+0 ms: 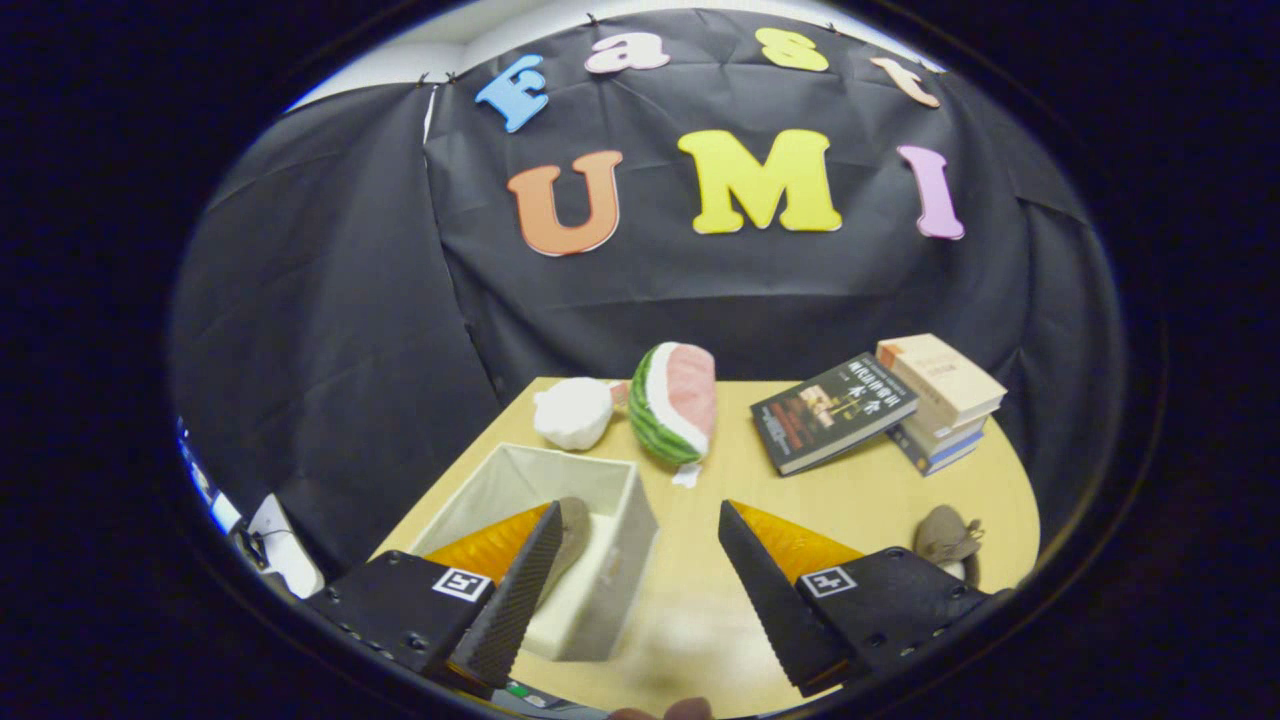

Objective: Open the storage box then place both shoes into the box .Put the left shoe in first, then the right shoe, with the right side of both shoes facing outward in a uniform manner.

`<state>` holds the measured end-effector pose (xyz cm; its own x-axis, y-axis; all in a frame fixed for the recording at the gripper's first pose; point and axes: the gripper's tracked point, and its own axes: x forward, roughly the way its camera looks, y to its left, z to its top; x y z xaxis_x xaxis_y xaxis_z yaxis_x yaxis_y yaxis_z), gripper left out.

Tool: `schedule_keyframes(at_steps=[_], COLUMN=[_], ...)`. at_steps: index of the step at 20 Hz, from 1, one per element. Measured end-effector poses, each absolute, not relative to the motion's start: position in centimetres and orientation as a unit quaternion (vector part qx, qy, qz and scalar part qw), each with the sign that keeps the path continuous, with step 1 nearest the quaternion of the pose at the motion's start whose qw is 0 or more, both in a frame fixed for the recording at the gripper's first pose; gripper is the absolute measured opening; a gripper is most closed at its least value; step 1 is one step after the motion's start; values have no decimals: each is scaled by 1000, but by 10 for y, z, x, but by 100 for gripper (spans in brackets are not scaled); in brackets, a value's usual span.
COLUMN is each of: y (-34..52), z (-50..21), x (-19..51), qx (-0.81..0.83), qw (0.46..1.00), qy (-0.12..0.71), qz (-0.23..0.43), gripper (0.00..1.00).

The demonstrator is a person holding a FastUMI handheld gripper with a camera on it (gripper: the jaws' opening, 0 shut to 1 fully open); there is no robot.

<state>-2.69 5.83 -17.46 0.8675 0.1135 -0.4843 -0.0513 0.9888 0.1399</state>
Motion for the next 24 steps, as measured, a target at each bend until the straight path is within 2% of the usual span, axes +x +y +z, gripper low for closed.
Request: schedule_keyframes(at_steps=[10, 13, 17, 24], y=[-187, -246, -287, -290], z=[-207, -236, -302, -400], x=[-71, -82, -92, -93], qx=[71, 74, 77, 85], qw=[965, 960, 942, 911], qy=[249, 262, 318, 399], qz=[-43, -66, -72, -56], gripper=[96, 96, 96, 96])
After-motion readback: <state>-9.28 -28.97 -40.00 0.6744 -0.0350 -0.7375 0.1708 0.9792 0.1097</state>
